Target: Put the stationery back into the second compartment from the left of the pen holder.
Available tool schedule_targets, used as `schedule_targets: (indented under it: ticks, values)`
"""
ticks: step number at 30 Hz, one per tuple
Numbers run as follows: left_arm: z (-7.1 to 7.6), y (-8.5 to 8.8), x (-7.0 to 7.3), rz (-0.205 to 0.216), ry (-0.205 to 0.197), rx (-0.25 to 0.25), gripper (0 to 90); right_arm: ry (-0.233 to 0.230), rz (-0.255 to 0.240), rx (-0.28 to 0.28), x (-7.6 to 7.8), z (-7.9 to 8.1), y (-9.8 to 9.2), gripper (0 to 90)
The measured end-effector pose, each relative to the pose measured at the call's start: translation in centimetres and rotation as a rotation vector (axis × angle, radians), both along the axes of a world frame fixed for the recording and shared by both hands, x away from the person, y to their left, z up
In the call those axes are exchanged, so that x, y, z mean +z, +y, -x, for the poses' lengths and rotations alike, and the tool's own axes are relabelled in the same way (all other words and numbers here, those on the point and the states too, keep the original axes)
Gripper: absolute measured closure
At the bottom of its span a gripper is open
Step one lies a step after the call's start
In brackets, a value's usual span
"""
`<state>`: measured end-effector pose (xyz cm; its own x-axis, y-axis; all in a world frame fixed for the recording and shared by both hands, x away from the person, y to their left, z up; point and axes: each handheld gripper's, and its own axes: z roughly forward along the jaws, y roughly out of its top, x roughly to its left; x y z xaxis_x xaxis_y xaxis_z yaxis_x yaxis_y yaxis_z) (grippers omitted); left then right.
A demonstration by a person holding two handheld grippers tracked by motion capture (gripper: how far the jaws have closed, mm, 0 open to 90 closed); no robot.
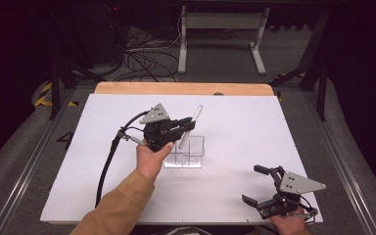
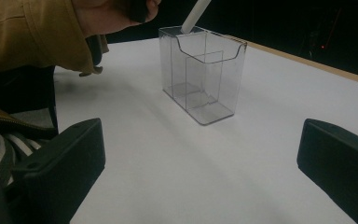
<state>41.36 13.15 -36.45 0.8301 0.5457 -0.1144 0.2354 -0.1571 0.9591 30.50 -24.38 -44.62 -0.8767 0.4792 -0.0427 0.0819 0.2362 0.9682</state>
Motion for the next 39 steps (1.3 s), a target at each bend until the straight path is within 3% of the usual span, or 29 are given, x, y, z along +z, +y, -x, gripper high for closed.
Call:
schedule_targets:
  ticks: [6,15,28,39]
  values:
    - [0.0,0.3,-0.7,0.021,0.009,0.005,78.7,-0.003,0.0,0.0,0.0,0.0,0.0,1.4]
    - [0.1,0.8,-1.7,0.019,0.031,0.008,78.7,0.001,-0.001,0.002,0.0,0.0,0.1,1.4]
    - [0.4,1.0,-2.7,-0.024,0.042,0.003,78.6,0.002,-0.001,0.004,0.0,0.0,0.1,1.4]
    - [0.5,1.5,-3.4,-0.038,0.055,0.003,78.3,0.004,0.005,0.004,0.0,0.0,0.2,1.4]
